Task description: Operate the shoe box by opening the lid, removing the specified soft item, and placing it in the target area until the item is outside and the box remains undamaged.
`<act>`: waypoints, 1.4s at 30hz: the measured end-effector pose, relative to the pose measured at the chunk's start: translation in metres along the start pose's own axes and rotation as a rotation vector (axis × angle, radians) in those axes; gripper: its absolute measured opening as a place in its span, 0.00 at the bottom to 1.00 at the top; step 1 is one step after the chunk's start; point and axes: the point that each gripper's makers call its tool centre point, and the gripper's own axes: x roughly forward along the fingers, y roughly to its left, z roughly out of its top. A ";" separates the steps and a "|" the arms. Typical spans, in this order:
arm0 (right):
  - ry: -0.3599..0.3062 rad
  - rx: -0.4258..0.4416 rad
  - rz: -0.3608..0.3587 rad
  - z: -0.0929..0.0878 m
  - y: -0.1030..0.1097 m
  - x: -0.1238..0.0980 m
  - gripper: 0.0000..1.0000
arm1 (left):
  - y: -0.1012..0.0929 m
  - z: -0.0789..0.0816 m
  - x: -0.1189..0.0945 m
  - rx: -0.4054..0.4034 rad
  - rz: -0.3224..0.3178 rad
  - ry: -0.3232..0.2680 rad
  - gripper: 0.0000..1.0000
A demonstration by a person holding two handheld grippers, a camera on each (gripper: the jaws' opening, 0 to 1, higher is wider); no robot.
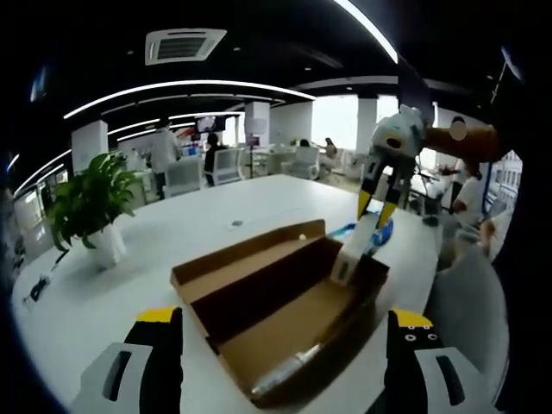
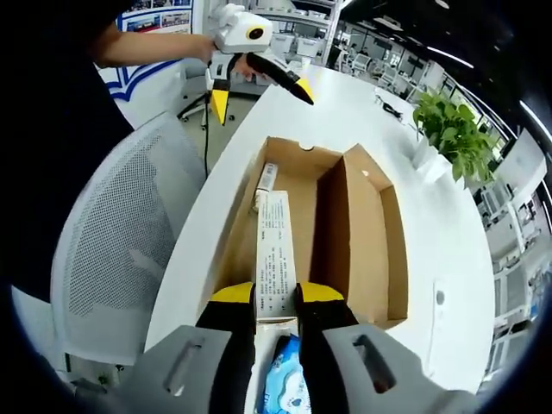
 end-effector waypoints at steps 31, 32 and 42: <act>0.012 0.100 -0.096 -0.075 -0.028 -0.065 0.14 | -0.003 0.008 0.015 -0.010 -0.006 0.001 1.00; 0.014 0.104 -0.099 -0.079 -0.029 -0.067 0.14 | -0.002 0.008 0.015 -0.011 -0.006 -0.003 1.00; 0.017 0.132 -0.126 -0.107 -0.038 -0.085 0.14 | -0.002 0.009 0.016 -0.020 -0.002 -0.007 1.00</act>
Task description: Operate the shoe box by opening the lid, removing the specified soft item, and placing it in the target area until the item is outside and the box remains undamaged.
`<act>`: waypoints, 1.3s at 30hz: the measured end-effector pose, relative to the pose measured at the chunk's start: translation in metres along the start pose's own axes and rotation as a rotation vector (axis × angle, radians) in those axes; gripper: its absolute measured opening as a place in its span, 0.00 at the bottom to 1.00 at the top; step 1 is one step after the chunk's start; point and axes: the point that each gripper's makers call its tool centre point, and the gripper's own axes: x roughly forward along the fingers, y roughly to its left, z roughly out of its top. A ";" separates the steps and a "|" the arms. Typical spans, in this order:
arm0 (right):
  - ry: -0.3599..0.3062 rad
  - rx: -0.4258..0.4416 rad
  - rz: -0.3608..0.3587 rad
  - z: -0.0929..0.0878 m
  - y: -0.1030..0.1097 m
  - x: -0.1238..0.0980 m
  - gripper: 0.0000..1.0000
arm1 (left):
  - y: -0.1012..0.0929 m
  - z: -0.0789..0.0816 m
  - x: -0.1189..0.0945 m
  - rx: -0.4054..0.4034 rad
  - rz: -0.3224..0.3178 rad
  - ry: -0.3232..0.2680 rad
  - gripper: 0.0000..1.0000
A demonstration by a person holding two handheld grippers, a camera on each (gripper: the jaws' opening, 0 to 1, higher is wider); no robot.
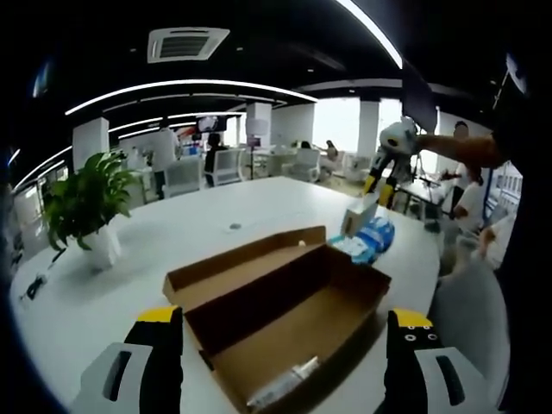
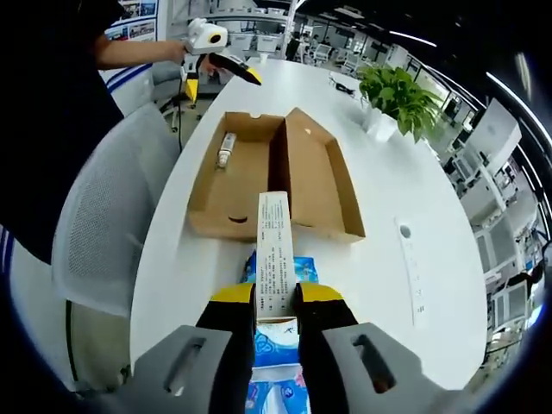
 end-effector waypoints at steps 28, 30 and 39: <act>0.072 0.062 -0.049 -0.108 -0.060 -0.018 0.15 | 0.011 -0.011 0.003 -0.016 0.030 0.015 1.00; 0.080 0.070 -0.049 -0.115 -0.063 -0.018 0.15 | 0.012 -0.009 0.003 -0.015 0.035 0.007 1.00; 0.129 0.074 -0.036 -0.141 -0.071 -0.013 0.15 | 0.014 -0.014 0.004 -0.020 0.041 0.032 1.00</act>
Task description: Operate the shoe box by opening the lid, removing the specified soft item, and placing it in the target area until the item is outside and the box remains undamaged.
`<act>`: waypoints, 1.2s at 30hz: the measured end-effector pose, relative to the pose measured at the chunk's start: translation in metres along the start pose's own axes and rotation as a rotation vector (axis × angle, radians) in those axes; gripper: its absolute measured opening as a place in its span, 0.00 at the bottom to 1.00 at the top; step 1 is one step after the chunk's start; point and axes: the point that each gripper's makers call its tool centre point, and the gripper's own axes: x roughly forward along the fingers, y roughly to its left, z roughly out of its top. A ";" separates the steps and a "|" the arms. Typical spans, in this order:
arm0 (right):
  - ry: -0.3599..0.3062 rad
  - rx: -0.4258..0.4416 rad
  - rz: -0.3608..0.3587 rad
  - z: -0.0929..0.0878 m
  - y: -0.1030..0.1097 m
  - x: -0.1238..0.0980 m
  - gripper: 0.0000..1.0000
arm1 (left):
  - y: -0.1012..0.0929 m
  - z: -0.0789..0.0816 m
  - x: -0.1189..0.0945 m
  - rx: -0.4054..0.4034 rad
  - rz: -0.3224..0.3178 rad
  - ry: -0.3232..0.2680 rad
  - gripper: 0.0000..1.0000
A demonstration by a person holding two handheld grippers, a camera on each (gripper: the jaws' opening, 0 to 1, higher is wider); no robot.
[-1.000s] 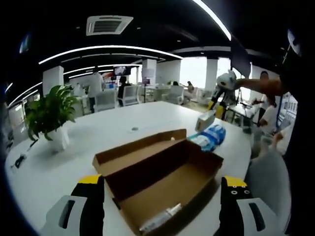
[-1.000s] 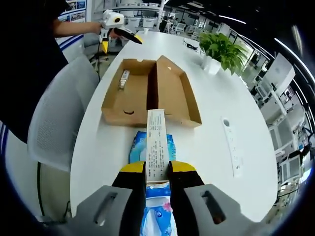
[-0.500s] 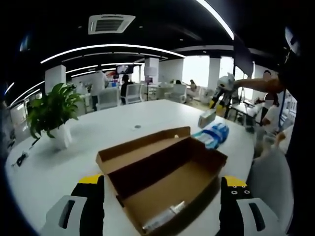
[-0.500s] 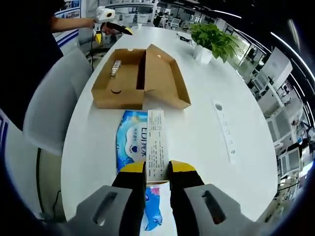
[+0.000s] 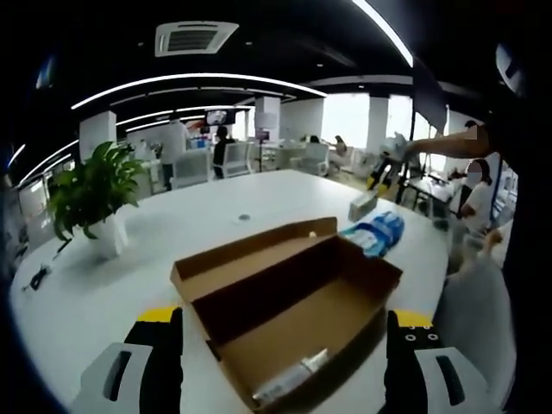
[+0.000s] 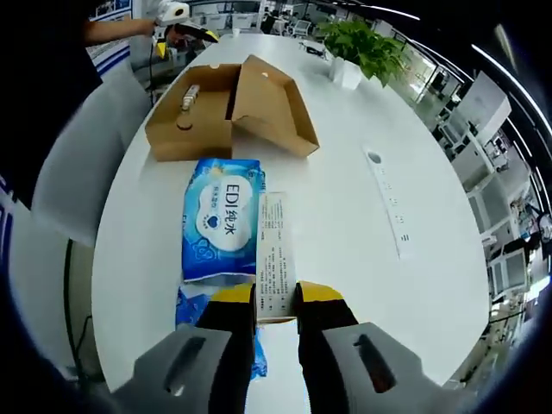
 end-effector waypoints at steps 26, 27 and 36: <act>0.138 0.019 0.036 -0.075 -0.007 0.019 0.15 | 0.000 -0.002 0.011 -0.009 0.000 0.030 1.00; 0.140 0.020 0.036 -0.077 -0.008 0.020 0.15 | -0.001 -0.002 0.012 -0.009 0.000 0.029 1.00; 0.199 -0.013 0.029 -0.093 -0.009 0.024 0.15 | -0.009 -0.001 0.014 -0.012 -0.004 0.032 1.00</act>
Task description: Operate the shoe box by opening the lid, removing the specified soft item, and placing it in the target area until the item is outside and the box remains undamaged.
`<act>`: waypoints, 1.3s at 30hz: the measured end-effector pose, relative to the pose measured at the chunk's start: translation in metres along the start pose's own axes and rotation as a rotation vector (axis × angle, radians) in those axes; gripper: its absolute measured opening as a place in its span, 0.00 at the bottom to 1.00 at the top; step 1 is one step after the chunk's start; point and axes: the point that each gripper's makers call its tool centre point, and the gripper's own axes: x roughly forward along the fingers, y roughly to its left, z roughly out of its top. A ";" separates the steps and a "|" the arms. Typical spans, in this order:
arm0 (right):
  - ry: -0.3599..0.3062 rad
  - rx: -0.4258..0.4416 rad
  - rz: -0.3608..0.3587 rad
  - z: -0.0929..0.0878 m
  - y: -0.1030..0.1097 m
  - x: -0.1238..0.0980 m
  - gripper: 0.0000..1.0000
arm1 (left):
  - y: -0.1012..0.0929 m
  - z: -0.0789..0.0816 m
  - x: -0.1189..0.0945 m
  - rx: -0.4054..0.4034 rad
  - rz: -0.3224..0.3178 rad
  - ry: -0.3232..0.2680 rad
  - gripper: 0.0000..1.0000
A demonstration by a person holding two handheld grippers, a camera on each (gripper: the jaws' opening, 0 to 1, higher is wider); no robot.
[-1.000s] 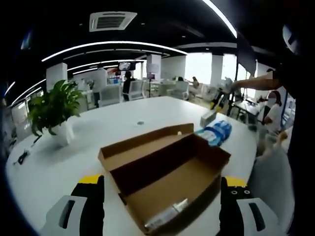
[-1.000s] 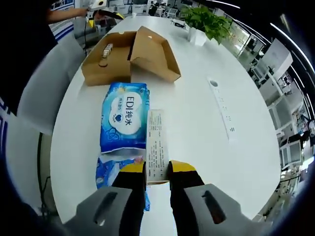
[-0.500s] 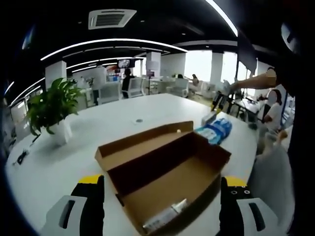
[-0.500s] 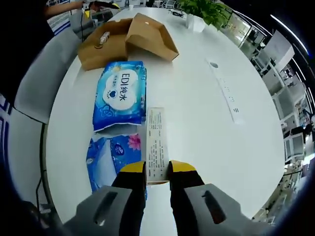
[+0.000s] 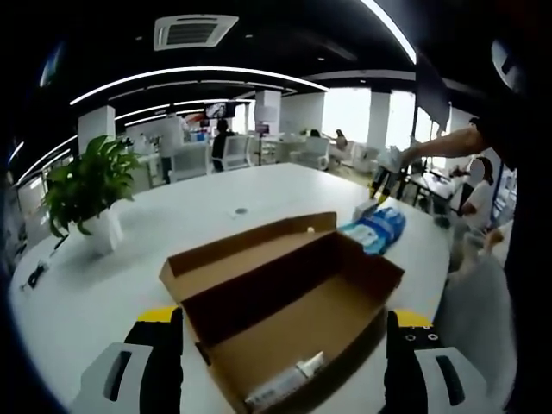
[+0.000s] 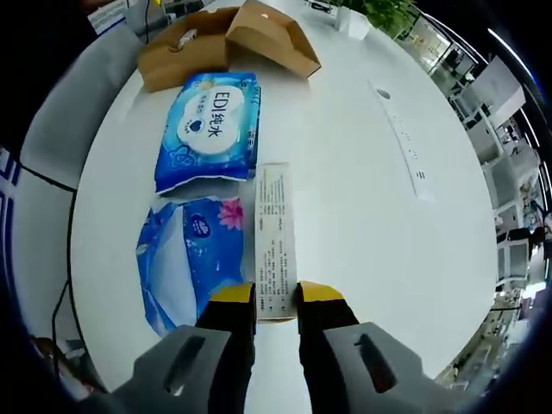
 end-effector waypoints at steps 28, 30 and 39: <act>0.080 -0.050 -0.019 -0.009 0.001 0.004 0.17 | 0.002 -0.006 -0.002 -0.001 0.000 0.016 0.99; 0.084 -0.060 -0.022 -0.008 0.001 0.003 0.17 | 0.004 -0.007 -0.002 -0.001 0.001 0.017 0.99; 0.078 -0.048 -0.040 -0.002 0.002 -0.001 0.23 | 0.005 -0.008 -0.005 -0.004 0.000 0.019 0.98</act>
